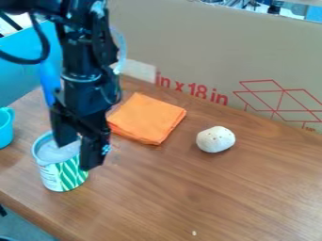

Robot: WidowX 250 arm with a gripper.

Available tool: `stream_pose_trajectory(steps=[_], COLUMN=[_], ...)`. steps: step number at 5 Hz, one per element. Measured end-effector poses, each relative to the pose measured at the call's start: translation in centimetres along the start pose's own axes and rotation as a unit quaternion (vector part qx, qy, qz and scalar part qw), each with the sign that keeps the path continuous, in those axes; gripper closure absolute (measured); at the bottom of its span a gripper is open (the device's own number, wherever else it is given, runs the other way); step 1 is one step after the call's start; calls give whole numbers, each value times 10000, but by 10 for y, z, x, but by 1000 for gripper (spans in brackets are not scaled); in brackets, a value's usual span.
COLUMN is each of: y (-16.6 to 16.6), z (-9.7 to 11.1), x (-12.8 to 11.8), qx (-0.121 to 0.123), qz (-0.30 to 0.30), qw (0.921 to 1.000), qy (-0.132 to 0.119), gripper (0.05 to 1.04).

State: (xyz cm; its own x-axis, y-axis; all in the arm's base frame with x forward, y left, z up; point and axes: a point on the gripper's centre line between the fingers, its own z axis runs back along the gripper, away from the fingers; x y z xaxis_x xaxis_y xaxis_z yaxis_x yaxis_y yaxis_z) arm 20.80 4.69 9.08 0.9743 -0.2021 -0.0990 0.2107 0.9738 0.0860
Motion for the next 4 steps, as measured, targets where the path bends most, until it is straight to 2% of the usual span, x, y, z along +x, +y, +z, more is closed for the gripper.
stream_pose_trajectory(steps=[2, 4], y=[19, 32], z=[-8, -9], x=[-12, -9], qx=[105, 198], qz=[411, 543], qw=[9991, 9983], qy=[77, 106], gripper=[76, 76])
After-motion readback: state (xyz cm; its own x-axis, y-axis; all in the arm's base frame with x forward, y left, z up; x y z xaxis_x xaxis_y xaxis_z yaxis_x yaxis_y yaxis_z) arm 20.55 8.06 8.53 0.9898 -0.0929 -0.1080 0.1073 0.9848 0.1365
